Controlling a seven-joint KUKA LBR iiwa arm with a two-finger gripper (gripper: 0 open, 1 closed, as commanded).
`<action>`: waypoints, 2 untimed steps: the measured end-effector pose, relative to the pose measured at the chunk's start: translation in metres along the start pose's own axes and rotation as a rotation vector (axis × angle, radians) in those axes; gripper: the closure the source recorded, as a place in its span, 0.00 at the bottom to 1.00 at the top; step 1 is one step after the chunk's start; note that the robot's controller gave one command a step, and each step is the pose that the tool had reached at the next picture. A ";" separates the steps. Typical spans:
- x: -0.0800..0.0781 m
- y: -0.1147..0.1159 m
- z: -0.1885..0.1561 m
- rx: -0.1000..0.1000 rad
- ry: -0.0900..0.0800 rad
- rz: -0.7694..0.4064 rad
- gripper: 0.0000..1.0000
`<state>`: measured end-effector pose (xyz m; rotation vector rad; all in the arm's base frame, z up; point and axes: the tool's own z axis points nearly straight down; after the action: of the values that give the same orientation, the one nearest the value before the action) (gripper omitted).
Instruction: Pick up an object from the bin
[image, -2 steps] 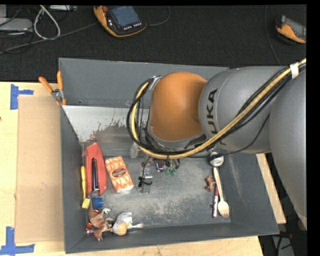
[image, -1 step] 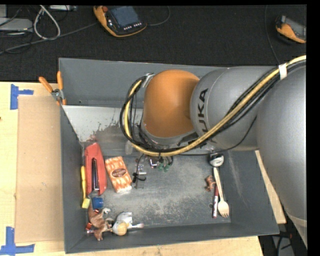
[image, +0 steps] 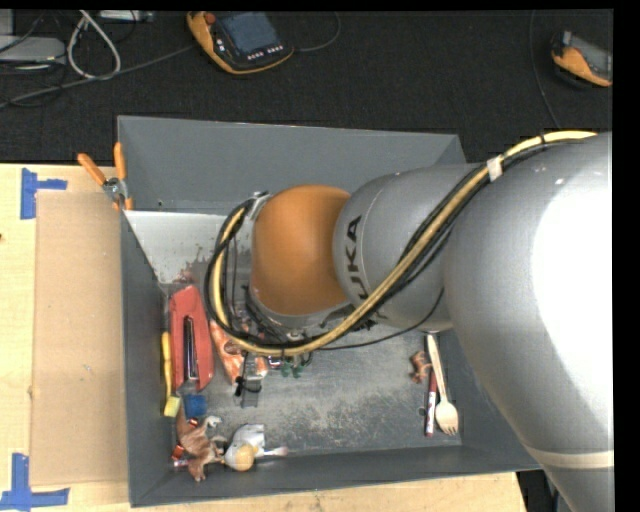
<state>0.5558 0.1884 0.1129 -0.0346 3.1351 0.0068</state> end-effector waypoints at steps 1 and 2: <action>-0.011 -0.008 0.032 -0.001 -0.010 -0.006 1.00; -0.011 -0.008 0.032 -0.001 -0.010 -0.005 1.00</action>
Offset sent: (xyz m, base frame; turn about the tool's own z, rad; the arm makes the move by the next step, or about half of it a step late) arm 0.0000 0.0000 0.0000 0.0000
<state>0.5668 0.1812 0.0811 -0.0426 3.1247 0.0091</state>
